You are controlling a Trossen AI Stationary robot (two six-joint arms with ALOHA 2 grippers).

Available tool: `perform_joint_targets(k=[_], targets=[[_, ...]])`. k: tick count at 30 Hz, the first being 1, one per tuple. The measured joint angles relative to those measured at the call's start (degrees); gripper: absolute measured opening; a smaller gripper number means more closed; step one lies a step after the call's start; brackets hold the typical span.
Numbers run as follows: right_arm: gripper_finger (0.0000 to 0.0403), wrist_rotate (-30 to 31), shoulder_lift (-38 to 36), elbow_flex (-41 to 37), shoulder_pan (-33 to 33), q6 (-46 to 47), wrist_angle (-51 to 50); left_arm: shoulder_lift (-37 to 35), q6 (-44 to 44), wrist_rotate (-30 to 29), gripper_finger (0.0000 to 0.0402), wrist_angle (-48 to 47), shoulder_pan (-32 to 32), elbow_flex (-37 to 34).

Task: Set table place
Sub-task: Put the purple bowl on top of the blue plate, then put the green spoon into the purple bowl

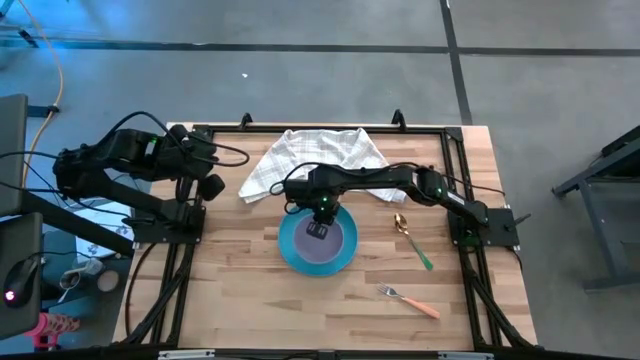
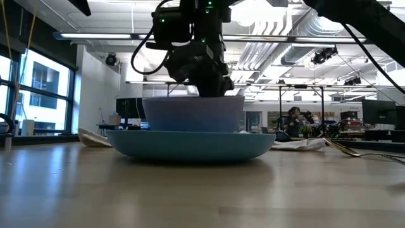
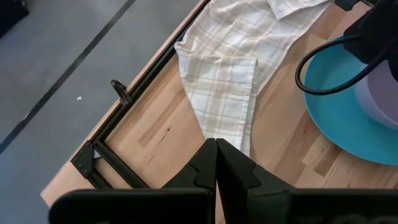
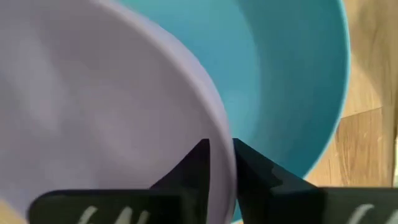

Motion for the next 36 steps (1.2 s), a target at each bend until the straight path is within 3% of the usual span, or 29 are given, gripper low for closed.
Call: perform_joint_targets(k=[8, 15, 18, 23, 30, 36], targets=[[0.0092, 0.49, -0.43, -0.01, -0.53, 0.33, -0.07, 0.00, -0.21, 0.05, 0.0000, -0.01, 0.00, -0.01], [0.0097, 6.96, -2.77, 4.37, -0.52, 2.06, -5.99, 0.00, -1.50, 0.01, 0.0000, -0.01, 0.00, 0.00], [0.0097, 10.65, -5.48, 5.67, 0.74, 5.02, -11.27, 0.00, -1.97, -0.03, 0.0000, -0.01, 0.00, 0.00], [0.0097, 13.57, -14.40, 2.40, 5.68, 13.36, -11.14, -0.03, -2.98, -0.15, 0.0000, -0.01, -0.01, 0.00], [0.0097, 17.75, -27.06, -9.43, 14.52, 33.90, -10.92, 0.00, -3.21, -0.14, 0.0000, 0.02, -0.02, 0.00], [0.0097, 13.64, -36.14, -28.55, 24.08, 57.25, -8.76, -0.02, -3.55, -0.16, 0.0000, 0.35, -0.02, 0.00]])
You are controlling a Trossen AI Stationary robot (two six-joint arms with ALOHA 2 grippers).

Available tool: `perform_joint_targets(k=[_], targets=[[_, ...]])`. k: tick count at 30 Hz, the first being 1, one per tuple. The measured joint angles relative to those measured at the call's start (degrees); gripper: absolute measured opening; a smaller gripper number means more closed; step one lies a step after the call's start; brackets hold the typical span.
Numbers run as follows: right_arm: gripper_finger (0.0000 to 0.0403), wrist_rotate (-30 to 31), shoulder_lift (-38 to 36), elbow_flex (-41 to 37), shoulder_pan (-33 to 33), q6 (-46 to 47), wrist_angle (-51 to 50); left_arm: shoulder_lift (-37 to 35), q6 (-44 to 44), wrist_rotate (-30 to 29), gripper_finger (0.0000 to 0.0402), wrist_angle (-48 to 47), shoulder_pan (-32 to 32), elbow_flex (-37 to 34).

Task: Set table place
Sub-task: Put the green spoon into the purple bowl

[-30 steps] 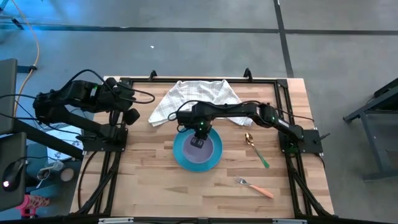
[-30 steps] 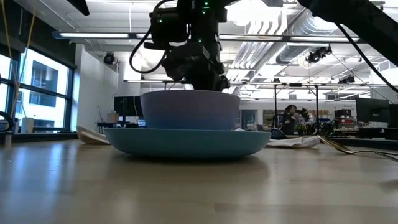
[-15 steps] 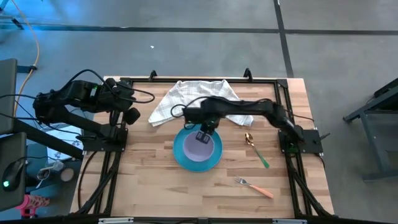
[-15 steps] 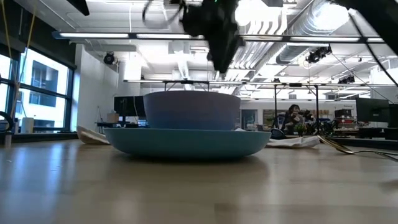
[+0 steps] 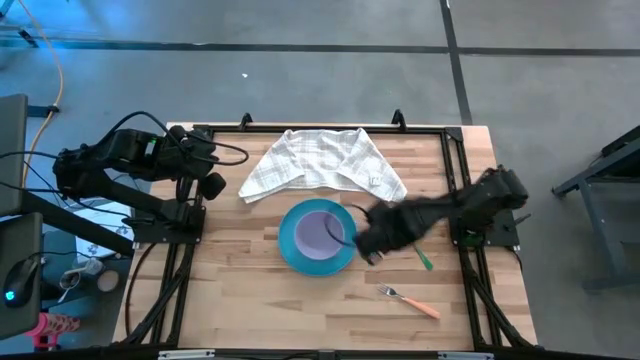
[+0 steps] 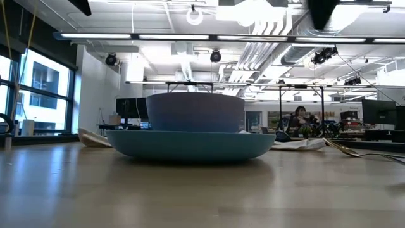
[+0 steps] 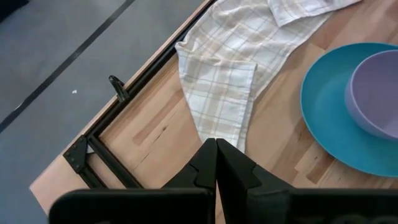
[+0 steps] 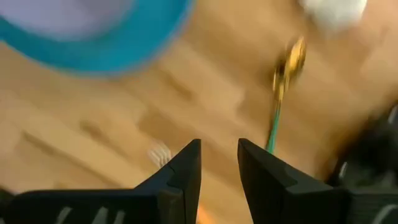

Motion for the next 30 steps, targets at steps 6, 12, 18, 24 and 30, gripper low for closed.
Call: perform_joint_targets(k=[6, 12, 18, 24, 30], targets=[[0.0097, -7.98, -6.52, -17.46, 4.93, 10.91, 9.92, 0.00, 0.00, -0.04, 0.0000, 0.84, 0.01, 0.00], [0.0097, -9.48, -14.34, -34.95, 4.86, 13.39, 25.35, 0.00, 0.01, 0.02, 0.0000, 1.37, 0.00, 0.00], [0.0097, -9.38, -20.32, -47.47, 1.99, 12.87, 28.46, 0.00, -1.04, 0.09, 0.0000, 1.37, 0.00, 0.00], [0.0097, -8.60, -21.55, -56.97, -1.45, 8.45, 41.53, 0.02, -2.96, 0.23, 0.0000, 1.86, 0.00, 0.00], [0.0097, -8.54, -21.53, -60.39, -5.28, 2.69, 41.43, 0.04, -4.10, 0.70, 0.0000, 2.62, 0.00, 0.00]])
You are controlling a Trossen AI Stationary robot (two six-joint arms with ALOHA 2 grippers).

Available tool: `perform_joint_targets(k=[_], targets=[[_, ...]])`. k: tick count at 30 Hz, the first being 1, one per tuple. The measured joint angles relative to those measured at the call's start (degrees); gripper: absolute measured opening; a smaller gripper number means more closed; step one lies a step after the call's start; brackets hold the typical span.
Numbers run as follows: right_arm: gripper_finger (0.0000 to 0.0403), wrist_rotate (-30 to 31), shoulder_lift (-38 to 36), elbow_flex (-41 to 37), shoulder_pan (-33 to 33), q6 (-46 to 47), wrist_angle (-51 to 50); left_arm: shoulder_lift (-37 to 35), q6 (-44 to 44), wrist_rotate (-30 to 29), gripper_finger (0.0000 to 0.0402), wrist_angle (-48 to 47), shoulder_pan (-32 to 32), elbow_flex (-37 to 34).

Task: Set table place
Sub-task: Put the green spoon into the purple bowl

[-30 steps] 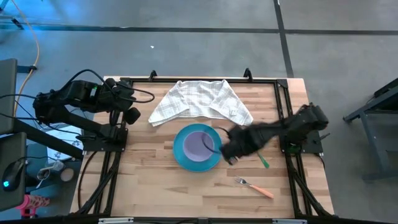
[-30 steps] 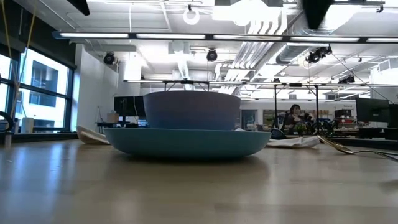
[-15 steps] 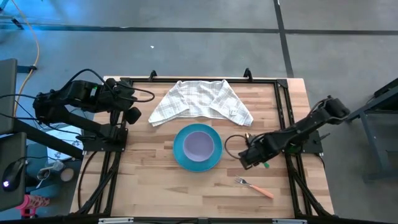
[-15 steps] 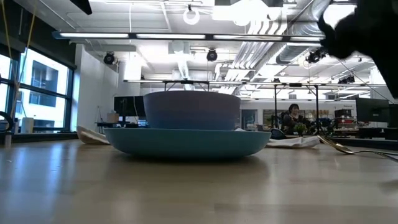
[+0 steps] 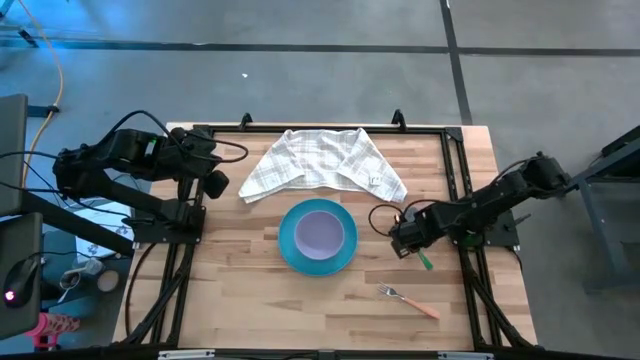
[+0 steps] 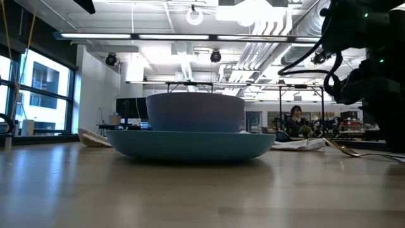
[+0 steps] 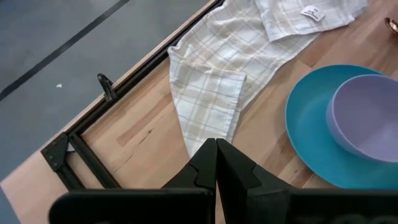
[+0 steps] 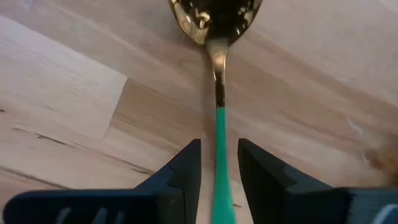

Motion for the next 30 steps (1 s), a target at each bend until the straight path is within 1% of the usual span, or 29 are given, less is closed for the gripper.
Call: perform_joint_targets(k=[6, 11, 13, 15, 18, 19, 22, 23, 27, 30], targets=[[0.0097, 0.37, 0.02, -1.57, -2.40, -4.79, 1.95, 0.85, -0.56, 0.00, 0.0000, -0.01, 0.00, 0.00], [0.0097, 0.05, -0.49, -5.43, -3.32, -4.65, 6.54, 1.84, -1.13, 0.00, 0.0000, 0.03, 0.00, -0.01], [0.0094, 0.29, -0.40, -5.93, -3.35, -4.62, 6.94, 2.16, -1.32, 0.00, 0.0000, 0.04, 0.00, -0.02], [0.0078, 1.05, -0.42, -5.98, -3.28, -4.62, 6.85, 2.82, -1.37, 0.00, 0.0000, 0.10, 0.01, 0.00], [0.0023, 1.38, -0.33, -5.98, -3.28, -4.84, 7.63, 3.85, -1.38, 0.00, 0.0000, 0.63, 0.00, -0.02], [0.0012, 1.57, -0.41, -5.98, -3.26, -4.85, 7.89, 4.10, -1.43, 0.00, 0.0000, 0.82, 0.00, -0.02], [0.0005, 2.48, -1.65, -4.94, -3.20, -4.18, 7.58, 5.01, -1.46, -0.06, 0.0000, 1.59, 0.00, -0.02], [0.0003, 4.13, -2.31, -4.08, -3.13, -4.10, 7.04, 5.14, -1.49, -0.17, 0.0000, 2.32, 0.01, 0.00], [0.0002, 16.85, -6.77, 3.08, -3.21, -4.64, 8.79, 6.54, -1.33, -2.42, 0.0000, 7.16, -0.03, -0.02], [0.0001, 26.52, -9.09, 9.36, -3.85, -9.22, 8.26, 7.99, 0.69, -5.33, 0.0000, 11.64, -0.02, -0.02]])
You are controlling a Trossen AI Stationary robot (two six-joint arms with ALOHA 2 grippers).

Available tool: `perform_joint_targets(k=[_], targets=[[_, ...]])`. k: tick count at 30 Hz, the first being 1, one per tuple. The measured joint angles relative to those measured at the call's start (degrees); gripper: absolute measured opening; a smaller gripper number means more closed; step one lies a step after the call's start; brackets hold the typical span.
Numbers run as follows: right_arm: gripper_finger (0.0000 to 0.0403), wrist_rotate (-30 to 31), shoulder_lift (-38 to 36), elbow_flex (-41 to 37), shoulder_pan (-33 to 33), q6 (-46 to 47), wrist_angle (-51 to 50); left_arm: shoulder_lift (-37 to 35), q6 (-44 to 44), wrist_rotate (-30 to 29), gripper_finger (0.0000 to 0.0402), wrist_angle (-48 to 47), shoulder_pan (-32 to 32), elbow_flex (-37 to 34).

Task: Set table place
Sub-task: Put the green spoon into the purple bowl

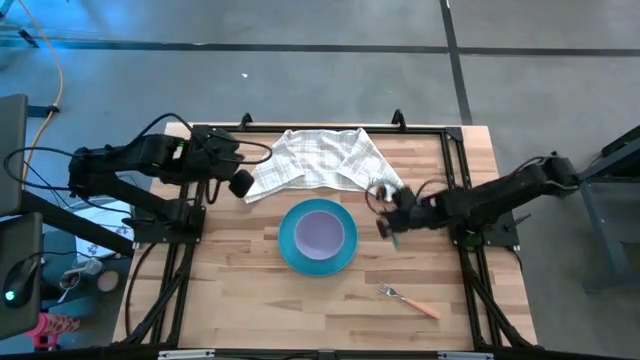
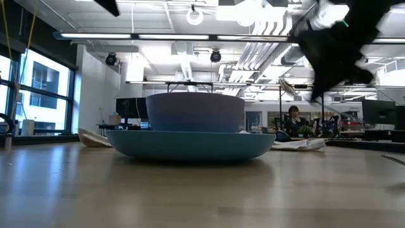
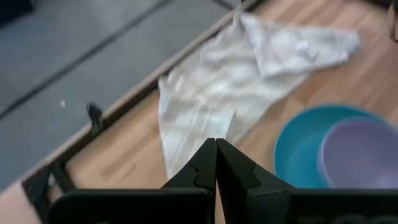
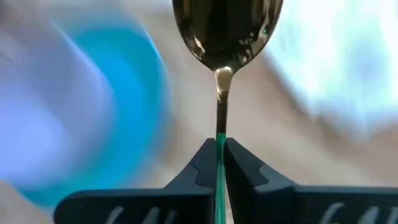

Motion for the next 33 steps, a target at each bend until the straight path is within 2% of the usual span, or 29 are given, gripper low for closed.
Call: perform_joint_targets(k=[3, 9, 11, 13, 15, 17, 23, 25, 28, 33], targets=[[0.0001, 9.22, -1.66, 8.14, -1.13, -7.57, 0.69, 1.93, 3.42, -2.48, 0.0000, 6.68, 0.04, 0.00], [0.0000, 17.86, -1.36, 23.97, -3.55, -30.50, 4.52, 7.68, 12.46, -2.07, 0.0002, 27.29, 0.04, 0.02], [0.0000, 18.05, -0.53, 28.01, -4.57, -37.27, 6.76, 9.90, 16.51, -0.30, 0.0008, 34.26, 0.04, 0.00], [0.0000, 17.31, 0.24, 31.60, -5.17, -42.16, 7.06, 12.06, 20.50, 4.30, 0.0023, 42.53, 0.04, 0.02], [0.0000, 16.72, 1.35, 34.64, -5.61, -45.76, 7.27, 13.83, 24.05, 9.39, 0.0045, 48.64, 0.41, 0.00], [0.0000, 15.65, 2.69, 36.56, -5.91, -48.06, 6.68, 16.06, 26.37, 11.26, 0.0075, 54.94, 0.74, 0.13], [0.0000, 14.38, 6.68, 39.90, -6.25, -50.78, 6.87, 21.29, 26.35, 11.53, 0.0169, 63.03, 2.39, -0.09], [0.0000, 13.94, 7.80, 40.08, -6.27, -51.23, 6.77, 22.90, 25.29, 14.92, 0.0194, 67.26, 2.91, 0.11], [0.0000, 12.79, 8.50, 40.17, -6.27, -51.39, 7.11, 24.40, 23.85, 21.96, 0.0222, 69.79, 4.33, 0.02], [0.0000, 12.03, 8.76, 40.32, -6.36, -51.80, 7.75, 25.94, 22.42, 24.54, 0.0245, 71.21, 4.34, 0.02]])
